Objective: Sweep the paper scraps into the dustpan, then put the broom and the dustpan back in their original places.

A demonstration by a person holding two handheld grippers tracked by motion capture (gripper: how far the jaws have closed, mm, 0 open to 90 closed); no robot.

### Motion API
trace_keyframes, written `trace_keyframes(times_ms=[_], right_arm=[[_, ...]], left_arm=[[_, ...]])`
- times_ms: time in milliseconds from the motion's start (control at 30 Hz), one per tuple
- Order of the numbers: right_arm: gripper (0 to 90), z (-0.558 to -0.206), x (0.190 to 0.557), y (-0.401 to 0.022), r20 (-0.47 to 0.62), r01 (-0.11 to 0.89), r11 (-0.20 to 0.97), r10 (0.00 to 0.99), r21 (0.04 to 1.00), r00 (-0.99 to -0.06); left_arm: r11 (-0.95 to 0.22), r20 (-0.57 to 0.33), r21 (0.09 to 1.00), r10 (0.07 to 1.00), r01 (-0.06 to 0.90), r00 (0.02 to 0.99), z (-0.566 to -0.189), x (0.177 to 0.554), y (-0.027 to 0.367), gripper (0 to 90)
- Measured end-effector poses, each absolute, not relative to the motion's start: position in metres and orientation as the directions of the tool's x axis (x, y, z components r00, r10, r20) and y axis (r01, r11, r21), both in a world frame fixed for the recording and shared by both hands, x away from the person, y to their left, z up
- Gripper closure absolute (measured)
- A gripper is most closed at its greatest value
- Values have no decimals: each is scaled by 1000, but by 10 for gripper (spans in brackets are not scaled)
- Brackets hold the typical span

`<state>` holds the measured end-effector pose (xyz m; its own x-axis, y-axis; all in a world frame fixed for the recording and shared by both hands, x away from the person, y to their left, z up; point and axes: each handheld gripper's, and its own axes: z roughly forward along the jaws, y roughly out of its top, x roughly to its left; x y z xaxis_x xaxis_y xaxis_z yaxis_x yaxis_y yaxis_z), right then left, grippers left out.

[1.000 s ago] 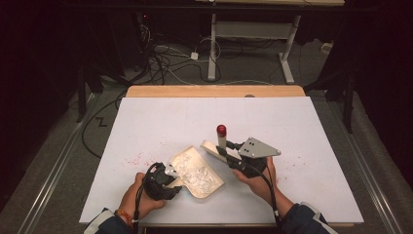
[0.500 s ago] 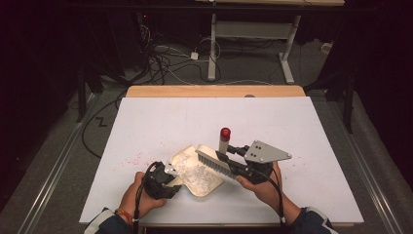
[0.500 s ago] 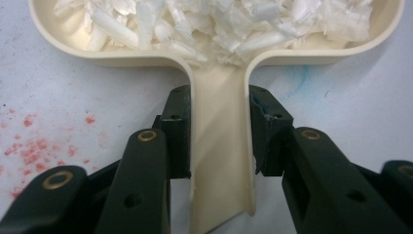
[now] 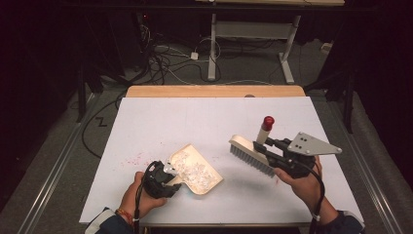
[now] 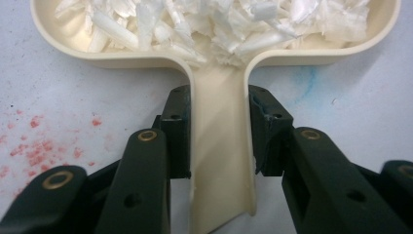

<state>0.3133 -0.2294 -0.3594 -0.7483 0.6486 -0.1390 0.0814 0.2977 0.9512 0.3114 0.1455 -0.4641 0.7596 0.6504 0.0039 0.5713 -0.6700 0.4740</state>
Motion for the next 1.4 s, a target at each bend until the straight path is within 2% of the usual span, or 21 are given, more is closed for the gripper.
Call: trace_keyframes(times_ms=[400,767,1167,1400], right_arm=[[708,-367,303,-282,-118,143,297,710,944,-695],[707,-375,287,-297,-93,179,315,684,932,-723],[707,-376,289,-302,-47,215,350,610,912,-791],[707,-379,288,-304,7,246,356,557,902,-830]], left_arm=[[-645,-6,492,669,584,744,-464,316,152,631],[-615,-3,515,695,597,719,-461,320,164,631],[-503,6,555,799,662,602,-460,337,191,631],[-389,-9,582,875,714,484,-457,348,214,631]])
